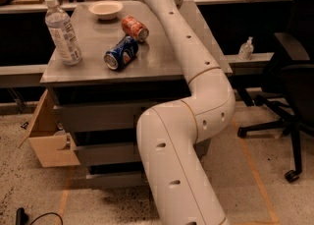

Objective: Place coke can into paper bowl

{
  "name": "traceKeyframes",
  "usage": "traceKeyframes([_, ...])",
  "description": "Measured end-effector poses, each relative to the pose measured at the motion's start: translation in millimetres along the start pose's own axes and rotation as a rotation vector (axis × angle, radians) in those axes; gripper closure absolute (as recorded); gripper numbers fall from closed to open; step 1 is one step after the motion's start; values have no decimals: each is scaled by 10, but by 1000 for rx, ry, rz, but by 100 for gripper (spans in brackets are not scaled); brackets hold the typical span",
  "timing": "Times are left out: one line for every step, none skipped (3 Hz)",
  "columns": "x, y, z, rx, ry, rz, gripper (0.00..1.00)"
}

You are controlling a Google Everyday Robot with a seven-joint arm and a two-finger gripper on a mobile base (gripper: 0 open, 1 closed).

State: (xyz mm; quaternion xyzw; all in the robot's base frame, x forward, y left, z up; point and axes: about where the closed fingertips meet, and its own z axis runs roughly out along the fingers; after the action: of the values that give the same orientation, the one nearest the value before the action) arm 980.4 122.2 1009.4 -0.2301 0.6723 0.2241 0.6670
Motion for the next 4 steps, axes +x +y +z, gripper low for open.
traceKeyframes([-219, -96, -83, 9, -74, 23, 0])
traceKeyframes([-314, -479, -289, 74, -111, 53, 0])
traceKeyframes([-334, -1046, -586, 193, -130, 103, 0])
traceKeyframes([-358, -1709, -1034, 358, -150, 152, 0])
